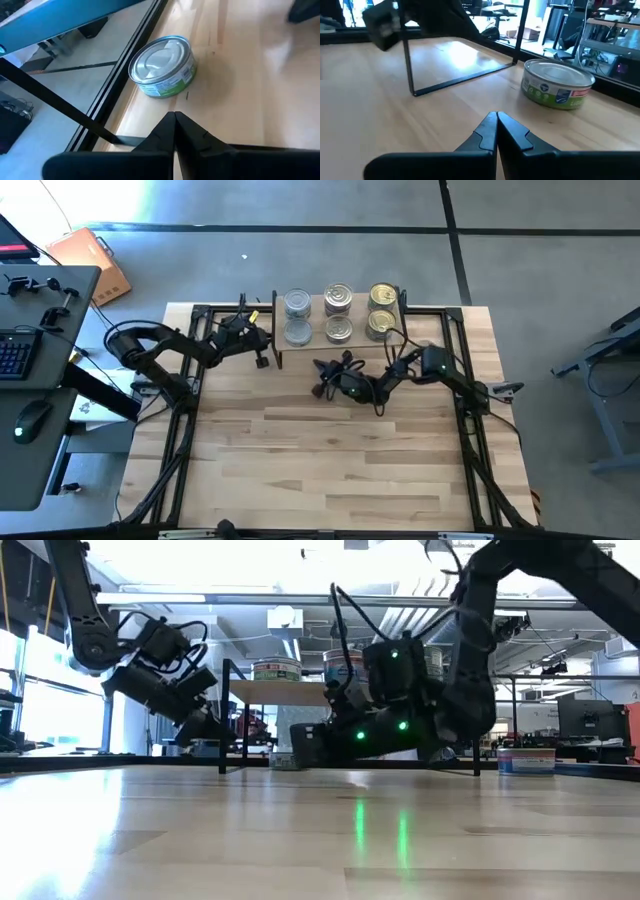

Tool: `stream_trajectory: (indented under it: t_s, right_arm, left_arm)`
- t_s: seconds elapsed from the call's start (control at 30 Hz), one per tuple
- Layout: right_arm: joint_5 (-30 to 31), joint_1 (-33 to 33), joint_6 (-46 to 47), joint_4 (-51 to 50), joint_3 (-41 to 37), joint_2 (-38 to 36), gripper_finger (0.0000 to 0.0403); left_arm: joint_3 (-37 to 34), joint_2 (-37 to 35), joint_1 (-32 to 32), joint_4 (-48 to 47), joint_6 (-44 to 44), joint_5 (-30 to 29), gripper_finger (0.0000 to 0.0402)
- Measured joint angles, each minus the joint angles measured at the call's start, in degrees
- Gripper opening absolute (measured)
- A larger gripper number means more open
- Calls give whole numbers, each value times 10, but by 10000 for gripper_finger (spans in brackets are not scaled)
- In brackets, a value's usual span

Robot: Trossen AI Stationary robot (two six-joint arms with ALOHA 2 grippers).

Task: Stack canned seafood by type on shelf
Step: Stack the blue tuna can on top of the other blue tuna can on the shelf

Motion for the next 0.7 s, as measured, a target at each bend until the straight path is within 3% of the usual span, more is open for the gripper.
stream_trajectory:
  t_s: [0.7]
  right_arm:
    - [52,-54,11,-43,96,25,0]
  left_arm:
    - [-20,-9,-4,-5,-11,16,0]
